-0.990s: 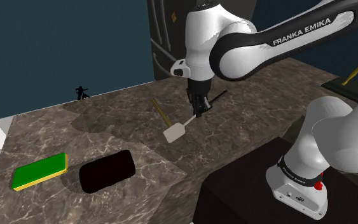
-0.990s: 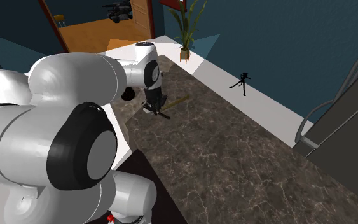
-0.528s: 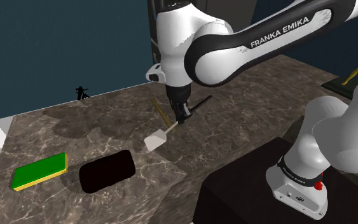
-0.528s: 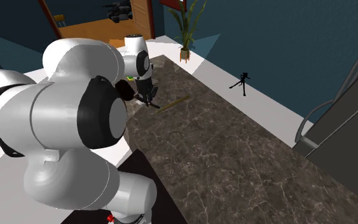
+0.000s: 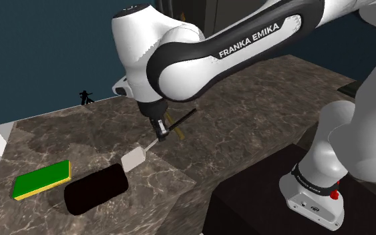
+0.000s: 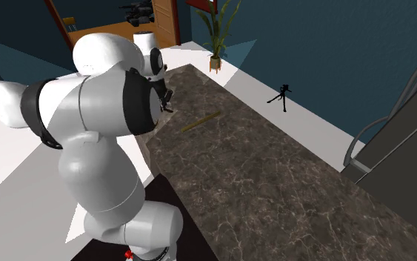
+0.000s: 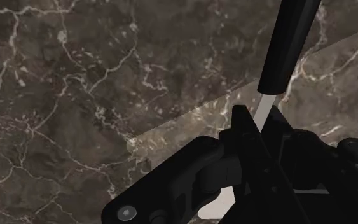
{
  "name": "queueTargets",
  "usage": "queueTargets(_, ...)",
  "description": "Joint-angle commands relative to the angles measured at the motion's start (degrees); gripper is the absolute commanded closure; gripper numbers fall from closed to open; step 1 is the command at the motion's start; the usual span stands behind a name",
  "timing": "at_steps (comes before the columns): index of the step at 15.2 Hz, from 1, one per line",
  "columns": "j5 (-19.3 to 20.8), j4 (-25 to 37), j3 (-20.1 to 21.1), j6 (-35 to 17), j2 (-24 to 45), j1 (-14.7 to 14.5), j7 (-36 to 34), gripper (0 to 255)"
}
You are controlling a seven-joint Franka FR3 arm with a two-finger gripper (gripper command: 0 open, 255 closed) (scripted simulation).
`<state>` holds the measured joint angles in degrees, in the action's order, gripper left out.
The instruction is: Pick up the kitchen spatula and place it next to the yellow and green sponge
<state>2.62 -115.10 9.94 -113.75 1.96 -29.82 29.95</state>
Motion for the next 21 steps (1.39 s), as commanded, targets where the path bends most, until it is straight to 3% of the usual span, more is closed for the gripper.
queueTargets(1,0.7,5.3,0.9,1.2,4.2,-1.0,-2.1,255)
queueTargets(7,3.2,22.2,2.4,6.2,16.7,-4.6,-7.3,255)
queueTargets(12,5.4,41.0,2.7,12.9,29.1,-8.7,-10.4,255)
queueTargets(15,6.7,57.3,2.4,19.3,39.0,-12.0,-11.5,255)
queueTargets(16,7.2,65.1,2.1,22.5,43.6,-13.4,-11.6,255)
queueTargets(17,7.8,77.5,1.6,27.8,50.6,-15.4,-11.4,255)
queueTargets(18,7.9,84.6,1.1,30.9,54.4,-16.5,-11.0,255)
queueTargets(21,7.7,75.0,1.5,25.4,50.4,-15.3,-11.6,255)
